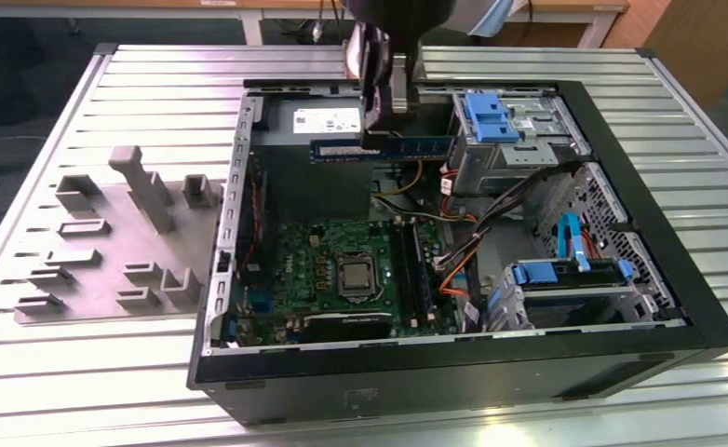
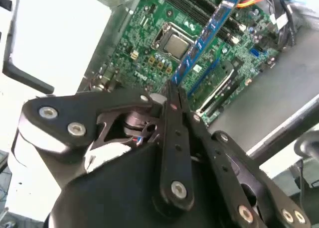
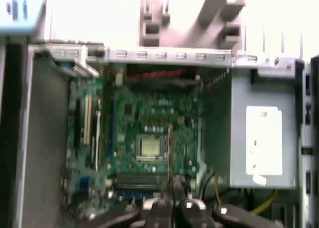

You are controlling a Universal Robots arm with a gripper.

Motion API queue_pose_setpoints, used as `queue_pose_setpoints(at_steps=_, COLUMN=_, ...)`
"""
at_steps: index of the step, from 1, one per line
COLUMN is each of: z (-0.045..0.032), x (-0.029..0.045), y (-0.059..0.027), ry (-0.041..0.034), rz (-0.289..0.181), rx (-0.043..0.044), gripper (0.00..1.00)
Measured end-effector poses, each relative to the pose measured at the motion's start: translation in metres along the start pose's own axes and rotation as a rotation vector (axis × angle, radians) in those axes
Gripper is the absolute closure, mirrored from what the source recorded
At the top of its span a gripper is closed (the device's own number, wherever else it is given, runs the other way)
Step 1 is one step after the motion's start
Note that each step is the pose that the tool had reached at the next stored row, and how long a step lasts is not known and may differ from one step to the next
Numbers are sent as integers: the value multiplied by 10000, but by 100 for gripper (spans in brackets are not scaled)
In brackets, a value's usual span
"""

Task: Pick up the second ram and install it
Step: 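Pick up the second ram and move it above second insertion slot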

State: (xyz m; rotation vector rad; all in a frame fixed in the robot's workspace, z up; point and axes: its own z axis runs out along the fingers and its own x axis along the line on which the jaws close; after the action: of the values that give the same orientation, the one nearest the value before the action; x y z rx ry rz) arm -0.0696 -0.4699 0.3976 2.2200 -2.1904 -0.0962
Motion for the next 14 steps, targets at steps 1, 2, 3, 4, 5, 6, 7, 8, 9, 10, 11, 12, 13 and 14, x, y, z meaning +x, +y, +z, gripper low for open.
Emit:
queue_pose_setpoints(at_steps=1, z=-1, x=0, y=0, ry=3, rz=0, rx=-1, gripper=88)
queue_pose_setpoints(at_steps=2, z=-1, x=0, y=0, ry=5, rz=0, rx=-2, gripper=88)
queue_pose_setpoints(at_steps=3, z=-1, x=0, y=0, ry=4, rz=0, rx=-2, gripper=88)
queue_pose_setpoints(at_steps=4, z=-1, x=0, y=0, ry=6, rz=0, rx=-3, gripper=88)
queue_pose_setpoints(at_steps=5, z=0, x=0, y=0, ry=6, rz=1, rx=-2, gripper=88)
queue_pose_setpoints(at_steps=6, z=1, x=0, y=0, ry=5, rz=0, rx=-2, gripper=88)
queue_pose_setpoints(at_steps=7, z=1, x=0, y=0, ry=6, rz=0, rx=-2, gripper=88)
queue_pose_setpoints(at_steps=8, z=1, x=0, y=0, ry=6, rz=1, rx=-2, gripper=88)
queue_pose_setpoints(at_steps=9, z=3, x=0, y=0, ry=5, rz=0, rx=-2, gripper=88)
queue_pose_setpoints(at_steps=10, z=5, x=0, y=0, ry=5, rz=0, rx=-2, gripper=88)
queue_pose_setpoints(at_steps=11, z=5, x=0, y=0, ry=5, rz=1, rx=-2, gripper=88)
queue_pose_setpoints(at_steps=12, z=6, x=0, y=0, ry=5, rz=0, rx=-3, gripper=88)
queue_pose_setpoints(at_steps=13, z=6, x=0, y=0, ry=5, rz=0, rx=-2, gripper=88)
queue_pose_setpoints(at_steps=14, z=7, x=0, y=0, ry=5, rz=0, rx=-2, gripper=88)
